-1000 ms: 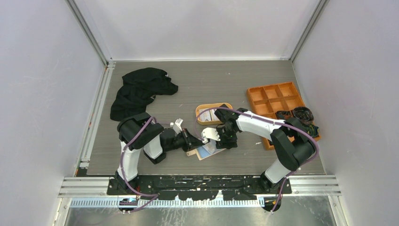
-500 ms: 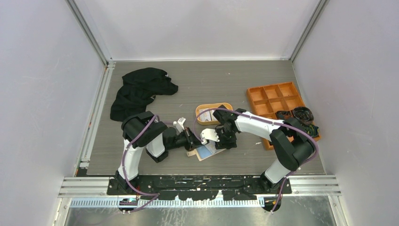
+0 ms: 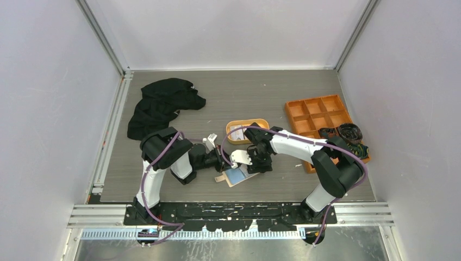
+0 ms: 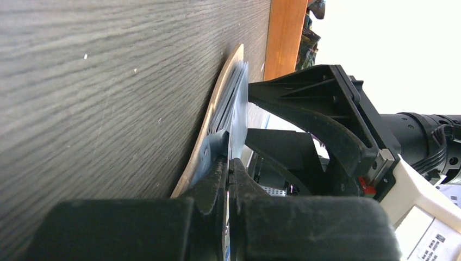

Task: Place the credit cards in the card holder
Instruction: Insert the credit card into the card holder.

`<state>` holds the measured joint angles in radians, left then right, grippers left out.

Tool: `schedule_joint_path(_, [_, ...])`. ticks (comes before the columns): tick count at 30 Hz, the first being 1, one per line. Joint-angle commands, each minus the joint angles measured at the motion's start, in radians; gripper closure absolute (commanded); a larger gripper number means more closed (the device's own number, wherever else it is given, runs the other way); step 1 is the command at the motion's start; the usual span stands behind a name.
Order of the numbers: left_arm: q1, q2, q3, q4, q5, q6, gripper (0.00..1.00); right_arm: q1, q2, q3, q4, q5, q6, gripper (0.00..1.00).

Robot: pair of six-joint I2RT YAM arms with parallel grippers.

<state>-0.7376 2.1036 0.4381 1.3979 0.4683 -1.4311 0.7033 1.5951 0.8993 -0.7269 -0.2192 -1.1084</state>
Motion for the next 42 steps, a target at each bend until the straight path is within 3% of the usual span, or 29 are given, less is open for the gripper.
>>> schedule_joint_path(1, [0.010, 0.001, 0.016, -0.104, 0.000, 0.018, 0.99, 0.024, -0.002, -0.018, 0.081, -0.061, 0.016, 0.40])
schedule_joint_path(7, [0.020, -0.003, 0.014, -0.117, 0.004, 0.029, 0.92, -0.018, -0.125, -0.007, 0.067, -0.064, 0.055, 0.28])
schedule_joint_path(11, [0.019, 0.004, 0.017, -0.113, 0.007, 0.029, 0.87, -0.025, -0.198, -0.014, 0.044, -0.134, 0.051, 0.28])
schedule_joint_path(15, [0.019, 0.005, 0.019, -0.111, 0.006, 0.030, 0.84, -0.013, -0.216, -0.011, 0.022, -0.238, 0.036, 0.39])
schedule_joint_path(18, [0.019, 0.006, 0.021, -0.109, 0.006, 0.030, 0.81, 0.051, -0.221, -0.036, 0.104, -0.281, 0.090, 0.54])
schedule_joint_path(21, [0.019, 0.009, 0.023, -0.109, 0.009, 0.031, 0.79, 0.174, -0.180, -0.043, 0.233, -0.186, 0.217, 0.76])
schedule_joint_path(24, [0.019, 0.010, 0.021, -0.106, 0.007, 0.032, 0.79, 0.245, -0.111, -0.025, 0.322, -0.049, 0.306, 0.89])
schedule_joint_path(32, [0.020, 0.023, 0.025, -0.099, 0.011, 0.030, 0.78, 0.273, -0.039, -0.039, 0.391, 0.066, 0.338, 0.92])
schedule_joint_path(42, [0.025, 0.030, 0.027, -0.099, 0.022, 0.035, 0.77, 0.248, -0.044, -0.034, 0.329, 0.162, 0.273, 0.92])
